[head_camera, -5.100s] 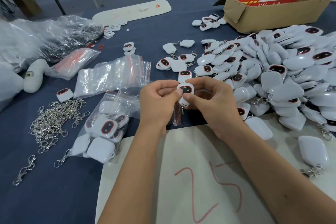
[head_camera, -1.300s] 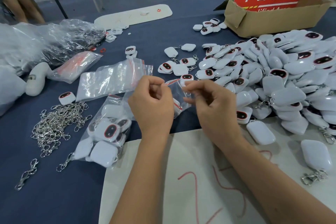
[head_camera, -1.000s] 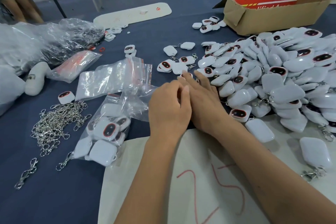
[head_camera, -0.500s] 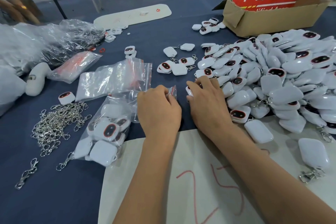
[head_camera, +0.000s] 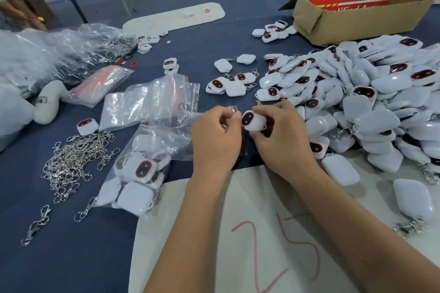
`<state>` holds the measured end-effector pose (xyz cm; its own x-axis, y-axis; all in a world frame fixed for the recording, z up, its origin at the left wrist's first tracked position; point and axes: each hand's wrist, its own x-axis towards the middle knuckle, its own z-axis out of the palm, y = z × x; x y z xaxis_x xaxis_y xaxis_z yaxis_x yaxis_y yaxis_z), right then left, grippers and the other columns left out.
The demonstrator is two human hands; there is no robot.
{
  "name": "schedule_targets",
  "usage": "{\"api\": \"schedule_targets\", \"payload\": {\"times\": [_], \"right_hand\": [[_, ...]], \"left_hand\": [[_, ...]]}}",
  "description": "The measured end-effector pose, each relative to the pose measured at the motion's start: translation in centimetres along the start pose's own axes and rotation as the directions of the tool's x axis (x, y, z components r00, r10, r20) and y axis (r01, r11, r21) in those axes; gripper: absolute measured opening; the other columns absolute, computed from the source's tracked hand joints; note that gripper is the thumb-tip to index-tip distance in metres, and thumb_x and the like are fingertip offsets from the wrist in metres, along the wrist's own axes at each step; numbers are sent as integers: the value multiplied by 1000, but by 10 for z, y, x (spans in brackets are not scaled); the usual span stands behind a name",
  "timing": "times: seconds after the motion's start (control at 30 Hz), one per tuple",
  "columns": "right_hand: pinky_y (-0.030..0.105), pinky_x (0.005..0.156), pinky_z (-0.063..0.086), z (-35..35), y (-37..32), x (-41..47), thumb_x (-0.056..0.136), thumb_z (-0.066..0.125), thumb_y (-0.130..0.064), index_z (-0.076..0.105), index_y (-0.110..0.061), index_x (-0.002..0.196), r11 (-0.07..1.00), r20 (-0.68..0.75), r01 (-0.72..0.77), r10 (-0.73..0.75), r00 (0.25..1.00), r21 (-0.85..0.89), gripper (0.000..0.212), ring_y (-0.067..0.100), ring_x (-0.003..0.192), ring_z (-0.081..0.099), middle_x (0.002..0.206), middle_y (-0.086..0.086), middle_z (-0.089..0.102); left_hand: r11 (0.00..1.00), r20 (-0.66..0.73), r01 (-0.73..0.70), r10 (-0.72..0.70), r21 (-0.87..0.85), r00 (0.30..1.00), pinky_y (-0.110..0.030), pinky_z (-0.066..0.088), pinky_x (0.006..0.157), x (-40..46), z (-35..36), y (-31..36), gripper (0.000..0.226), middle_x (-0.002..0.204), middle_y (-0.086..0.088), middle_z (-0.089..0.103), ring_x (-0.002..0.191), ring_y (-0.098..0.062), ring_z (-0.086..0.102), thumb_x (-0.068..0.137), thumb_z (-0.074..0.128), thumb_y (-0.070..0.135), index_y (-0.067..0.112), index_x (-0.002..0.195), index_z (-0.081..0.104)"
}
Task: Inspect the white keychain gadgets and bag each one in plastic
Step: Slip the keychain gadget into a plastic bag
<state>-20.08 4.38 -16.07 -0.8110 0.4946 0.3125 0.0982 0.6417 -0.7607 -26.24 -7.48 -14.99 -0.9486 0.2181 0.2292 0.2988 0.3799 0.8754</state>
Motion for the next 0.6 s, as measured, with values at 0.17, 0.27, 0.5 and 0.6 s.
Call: {"api": "schedule_targets", "payload": {"times": [0.17, 0.27, 0.5, 0.6], "right_hand": [[40, 96, 58, -1, 1, 2, 87, 75, 1, 71, -22, 117, 926, 3, -48, 51, 999, 374, 38, 16, 104, 71, 112, 1, 73], [47, 85, 61, -1, 4, 2, 91, 68, 2, 76, -18, 107, 892, 97, -56, 14, 995, 449, 27, 21, 87, 73, 93, 3, 77], [23, 65, 56, 1, 0, 1, 107, 57, -18, 76, -13, 101, 797, 120, -89, 21, 993, 598, 21, 11, 70, 68, 78, -1, 75], [19, 60, 54, 1, 0, 1, 107, 58, -15, 75, -10, 101, 796, 102, -93, 39, 994, 598, 19, 6, 65, 66, 72, -9, 72]], "left_hand": [[980, 65, 77, -66, -185, 996, -51, 63, 74, 0, 1, 4, 14, 79, -3, 77, 72, -24, 74, 94, 75, 25, 11, 93, 77], [968, 41, 65, -57, -242, 998, -47, 62, 72, 1, 2, 6, 12, 82, -5, 77, 76, -24, 74, 91, 79, 23, 11, 95, 78], [858, 117, 189, -152, -478, 982, -30, 60, 57, 0, -3, 7, 9, 76, -6, 76, 63, -21, 71, 92, 76, 10, 5, 100, 78], [835, 154, 215, -157, -507, 975, -20, 54, 54, -1, -5, 4, 13, 77, -7, 75, 59, -15, 66, 93, 73, 4, 2, 105, 77]]}}
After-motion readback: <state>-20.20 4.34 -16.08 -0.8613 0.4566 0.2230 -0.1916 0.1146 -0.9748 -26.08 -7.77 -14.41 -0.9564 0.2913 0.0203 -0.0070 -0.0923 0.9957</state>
